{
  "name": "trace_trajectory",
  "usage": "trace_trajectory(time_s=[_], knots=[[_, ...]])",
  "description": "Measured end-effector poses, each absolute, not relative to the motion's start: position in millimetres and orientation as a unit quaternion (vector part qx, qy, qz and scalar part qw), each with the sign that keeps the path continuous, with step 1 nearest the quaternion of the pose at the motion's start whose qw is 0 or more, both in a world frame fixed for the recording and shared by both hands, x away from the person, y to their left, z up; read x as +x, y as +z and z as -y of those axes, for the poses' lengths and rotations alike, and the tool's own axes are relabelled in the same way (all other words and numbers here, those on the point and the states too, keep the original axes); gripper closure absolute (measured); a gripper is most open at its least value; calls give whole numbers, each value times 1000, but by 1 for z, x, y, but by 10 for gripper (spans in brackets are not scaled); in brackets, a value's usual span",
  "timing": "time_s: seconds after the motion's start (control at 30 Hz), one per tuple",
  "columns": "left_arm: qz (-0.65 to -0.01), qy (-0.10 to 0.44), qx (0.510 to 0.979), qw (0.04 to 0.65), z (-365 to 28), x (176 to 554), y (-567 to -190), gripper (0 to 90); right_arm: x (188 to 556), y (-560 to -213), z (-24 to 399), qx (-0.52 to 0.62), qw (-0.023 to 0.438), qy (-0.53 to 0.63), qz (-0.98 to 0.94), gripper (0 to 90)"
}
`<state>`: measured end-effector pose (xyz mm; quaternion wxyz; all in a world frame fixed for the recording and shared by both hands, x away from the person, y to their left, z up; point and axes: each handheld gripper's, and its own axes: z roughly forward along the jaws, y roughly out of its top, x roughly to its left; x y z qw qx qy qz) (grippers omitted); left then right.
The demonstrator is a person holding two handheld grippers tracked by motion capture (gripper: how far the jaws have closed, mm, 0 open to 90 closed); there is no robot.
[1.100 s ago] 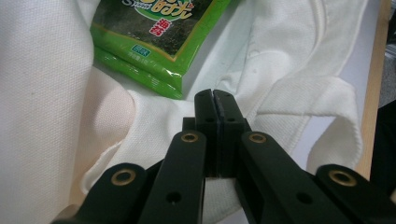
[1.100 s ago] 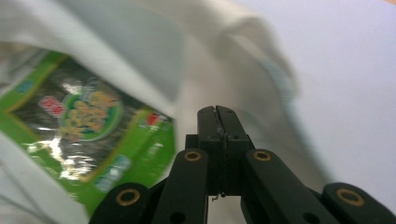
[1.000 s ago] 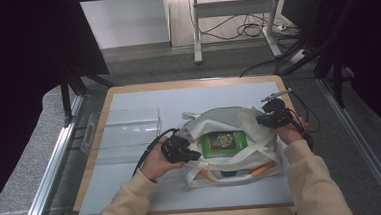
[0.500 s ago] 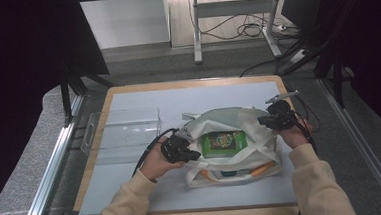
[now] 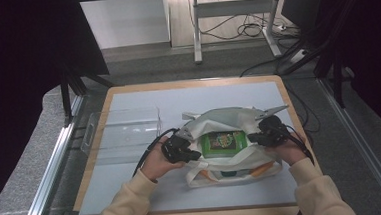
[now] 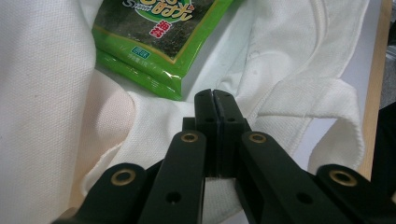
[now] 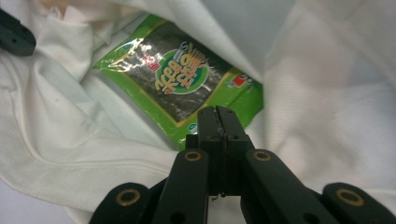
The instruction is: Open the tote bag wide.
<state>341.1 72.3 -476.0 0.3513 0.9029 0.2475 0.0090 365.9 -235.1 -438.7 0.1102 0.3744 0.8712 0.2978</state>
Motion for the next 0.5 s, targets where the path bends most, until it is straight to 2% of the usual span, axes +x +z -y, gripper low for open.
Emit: trace_trajectory(time_s=[0.23,0.5], knots=[[-249,7,903,350,-73,342,-477,900,360,-446,224,355,91,269,-891,889],[-250,7,903,350,-72,342,-478,900,348,-456,233,353,76,249,-899,890]])
